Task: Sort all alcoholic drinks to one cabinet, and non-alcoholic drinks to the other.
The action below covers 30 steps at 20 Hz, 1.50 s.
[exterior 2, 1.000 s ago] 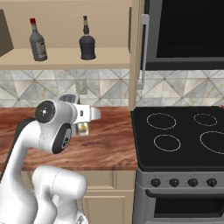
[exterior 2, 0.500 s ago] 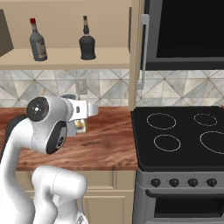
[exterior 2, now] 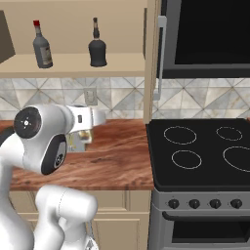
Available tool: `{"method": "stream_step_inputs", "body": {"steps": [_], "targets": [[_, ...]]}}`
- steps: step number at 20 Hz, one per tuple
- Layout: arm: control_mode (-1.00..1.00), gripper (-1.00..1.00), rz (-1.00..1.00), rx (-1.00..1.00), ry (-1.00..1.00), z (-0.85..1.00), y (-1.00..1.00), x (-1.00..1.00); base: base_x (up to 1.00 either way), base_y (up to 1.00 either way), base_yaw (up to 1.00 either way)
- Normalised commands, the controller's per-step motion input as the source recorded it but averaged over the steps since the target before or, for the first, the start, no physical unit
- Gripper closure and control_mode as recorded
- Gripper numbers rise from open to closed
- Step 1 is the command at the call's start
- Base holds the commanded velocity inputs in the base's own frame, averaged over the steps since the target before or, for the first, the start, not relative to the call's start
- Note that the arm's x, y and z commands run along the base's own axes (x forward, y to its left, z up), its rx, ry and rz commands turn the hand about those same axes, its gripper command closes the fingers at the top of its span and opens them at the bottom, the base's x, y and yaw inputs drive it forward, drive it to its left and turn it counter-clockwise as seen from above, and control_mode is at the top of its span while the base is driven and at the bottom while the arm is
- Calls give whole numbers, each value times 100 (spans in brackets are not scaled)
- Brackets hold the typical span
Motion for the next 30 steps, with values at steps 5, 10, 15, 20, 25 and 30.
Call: {"method": "stream_step_inputs", "body": {"steps": [5, 10, 15, 20, 25, 30], "targets": [[-100, 100, 0, 0, -3, 42, 3, -32, 0, 0, 0], [-100, 100, 0, 0, -3, 42, 3, -30, 0, 0, 0], [-100, 100, 0, 0, -4, 36, 2, -28, 0, 0, 0], [-100, 100, 0, 0, -3, 22, 0, -27, 0, 0, 0], [-100, 100, 0, 0, 0, 2, 0, -19, 0, 0, 0], [-100, 100, 0, 0, 0, 0, 0, -23, 0, 0, 0]]}}
